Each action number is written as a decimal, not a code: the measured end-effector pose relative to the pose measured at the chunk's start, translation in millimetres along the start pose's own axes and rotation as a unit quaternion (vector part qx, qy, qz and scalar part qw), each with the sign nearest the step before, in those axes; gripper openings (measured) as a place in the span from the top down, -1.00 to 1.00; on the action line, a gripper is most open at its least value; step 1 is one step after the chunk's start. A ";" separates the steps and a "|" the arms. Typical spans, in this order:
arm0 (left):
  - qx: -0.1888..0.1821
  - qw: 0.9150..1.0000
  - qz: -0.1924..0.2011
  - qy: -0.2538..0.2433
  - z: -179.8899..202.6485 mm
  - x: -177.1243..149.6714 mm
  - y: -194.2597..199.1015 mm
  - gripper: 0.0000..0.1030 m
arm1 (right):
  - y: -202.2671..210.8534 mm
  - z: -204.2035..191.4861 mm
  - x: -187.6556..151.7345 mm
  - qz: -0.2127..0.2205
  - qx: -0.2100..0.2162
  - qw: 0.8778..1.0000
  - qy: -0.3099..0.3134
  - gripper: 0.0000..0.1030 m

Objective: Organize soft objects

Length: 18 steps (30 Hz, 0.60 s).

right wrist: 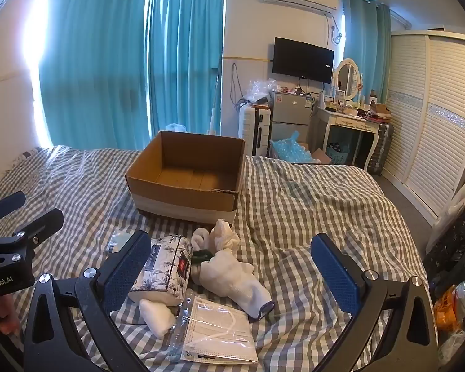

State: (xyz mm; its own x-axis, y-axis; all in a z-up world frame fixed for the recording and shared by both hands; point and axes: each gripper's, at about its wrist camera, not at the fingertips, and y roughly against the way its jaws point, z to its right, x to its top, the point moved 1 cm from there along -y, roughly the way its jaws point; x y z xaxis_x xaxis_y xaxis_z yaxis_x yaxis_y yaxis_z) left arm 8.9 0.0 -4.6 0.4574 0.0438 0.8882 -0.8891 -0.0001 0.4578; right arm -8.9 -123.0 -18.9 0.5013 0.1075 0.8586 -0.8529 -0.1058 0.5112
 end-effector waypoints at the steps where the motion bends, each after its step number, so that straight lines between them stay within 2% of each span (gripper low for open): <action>1: 0.001 1.000 -0.001 -0.001 0.1 0.0 -0.2 -1.00 | -0.1 0.0 0.1 0.000 0.000 1.000 0.000 -1.00; 7: -0.008 1.000 0.002 0.005 -1.6 -2.1 3.2 -1.00 | -0.6 -0.3 -0.1 -0.002 0.000 1.000 0.001 -1.00; 18: -0.001 1.000 -0.002 -0.001 -0.8 1.0 1.1 -1.00 | -0.8 -0.4 0.2 -0.002 0.001 1.000 0.000 -1.00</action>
State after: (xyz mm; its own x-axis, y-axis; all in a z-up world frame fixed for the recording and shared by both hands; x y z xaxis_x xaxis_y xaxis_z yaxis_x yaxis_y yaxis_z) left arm 8.4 0.8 -3.2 0.4611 0.0417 0.8863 -0.8872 0.0028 0.4614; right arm -8.1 -122.5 -19.1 0.5047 0.1082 0.8565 -0.8506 -0.1069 0.5148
